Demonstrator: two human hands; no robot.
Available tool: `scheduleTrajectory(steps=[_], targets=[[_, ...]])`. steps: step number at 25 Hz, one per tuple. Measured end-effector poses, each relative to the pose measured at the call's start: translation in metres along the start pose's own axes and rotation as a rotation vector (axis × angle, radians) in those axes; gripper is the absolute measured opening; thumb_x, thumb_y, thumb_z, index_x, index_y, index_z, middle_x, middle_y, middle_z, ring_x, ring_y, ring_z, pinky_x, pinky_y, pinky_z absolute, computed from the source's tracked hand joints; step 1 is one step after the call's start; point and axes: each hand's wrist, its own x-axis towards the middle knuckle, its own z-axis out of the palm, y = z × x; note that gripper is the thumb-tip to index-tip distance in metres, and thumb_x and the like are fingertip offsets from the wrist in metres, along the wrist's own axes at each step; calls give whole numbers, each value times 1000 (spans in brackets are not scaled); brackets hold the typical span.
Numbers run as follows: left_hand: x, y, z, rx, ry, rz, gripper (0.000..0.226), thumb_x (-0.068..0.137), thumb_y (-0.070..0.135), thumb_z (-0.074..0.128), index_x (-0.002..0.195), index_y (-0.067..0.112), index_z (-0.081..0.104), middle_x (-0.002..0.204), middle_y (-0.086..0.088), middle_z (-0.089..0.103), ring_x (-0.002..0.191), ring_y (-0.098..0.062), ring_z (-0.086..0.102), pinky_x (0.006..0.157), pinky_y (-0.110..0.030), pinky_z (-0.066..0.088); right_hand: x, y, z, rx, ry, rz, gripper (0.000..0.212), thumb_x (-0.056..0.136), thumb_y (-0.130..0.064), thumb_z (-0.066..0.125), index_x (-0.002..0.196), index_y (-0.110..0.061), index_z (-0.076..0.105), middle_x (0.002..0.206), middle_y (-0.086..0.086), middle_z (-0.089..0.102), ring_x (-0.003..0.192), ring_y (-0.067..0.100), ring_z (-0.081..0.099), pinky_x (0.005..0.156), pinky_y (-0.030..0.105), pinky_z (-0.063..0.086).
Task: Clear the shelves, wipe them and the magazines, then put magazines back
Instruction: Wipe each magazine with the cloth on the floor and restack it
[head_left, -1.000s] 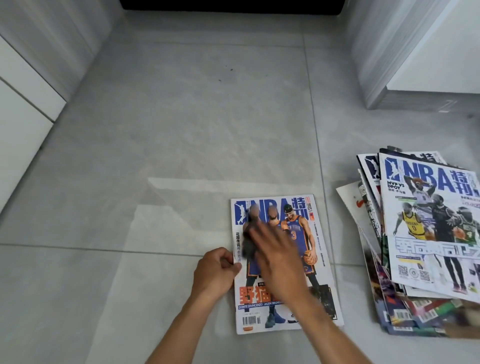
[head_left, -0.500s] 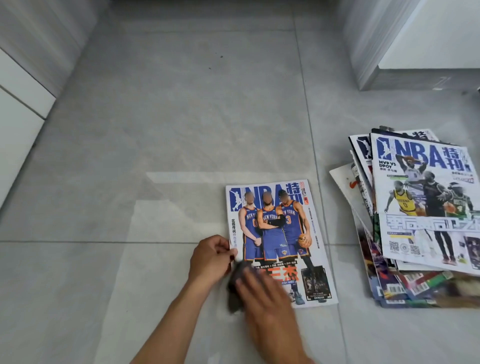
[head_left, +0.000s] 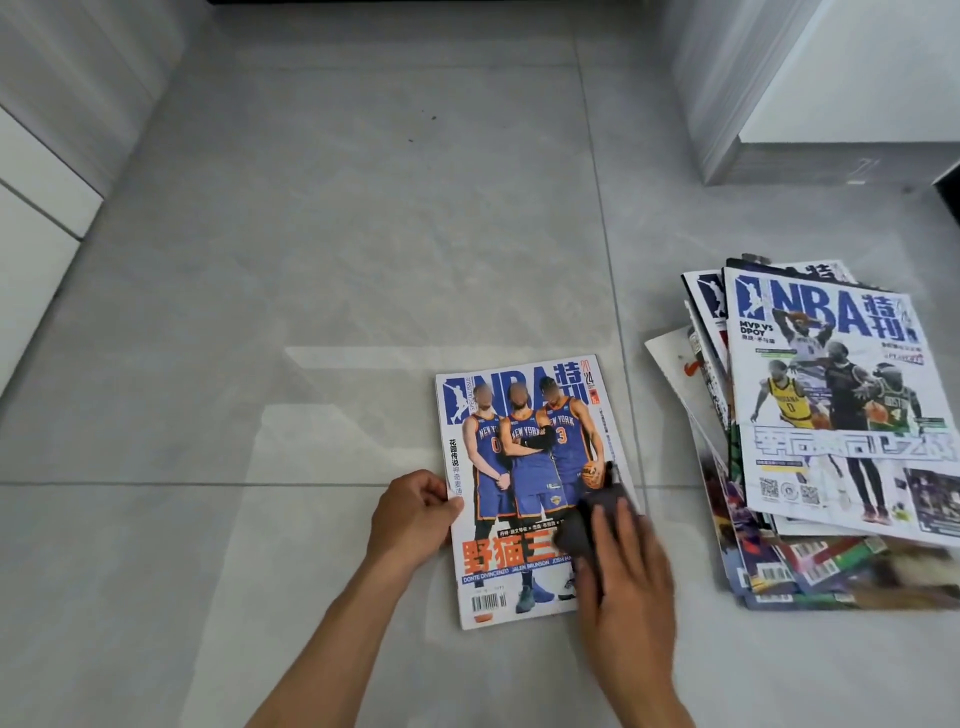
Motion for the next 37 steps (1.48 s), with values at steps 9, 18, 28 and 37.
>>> scheduleTrajectory(steps=[9,18,28,37], targets=[[-26,16,23,-381,-55,3,24,80,9,77,98,20,68,90,6,77,77,-9,73,65,-23,54,-12,-13,-16,265,-250,-360,75,63,-23,53,135,-43,50,147,-24,47,102,11,60,87,24,54],[-58,19,1,-446,-112,178,21,94,2,60,107,17,67,95,-5,77,86,-27,74,77,-48,60,177,-18,-123,591,-56,53,67,87,6,62,140,-34,51,132,-4,59,117,6,57,97,17,44],[-62,62,-42,20,-384,484,20,92,-1,60,86,14,71,76,9,72,65,-2,62,65,-21,48,175,-44,-177,453,-625,-168,60,91,-4,65,131,-48,53,108,-12,69,85,10,71,67,26,56],[-62,66,-56,-33,-336,461,22,92,-1,61,89,18,73,87,3,76,75,-13,71,68,-29,55,149,-6,-168,394,-516,-155,79,92,-6,65,125,-74,40,130,-16,58,112,3,59,94,37,54]])
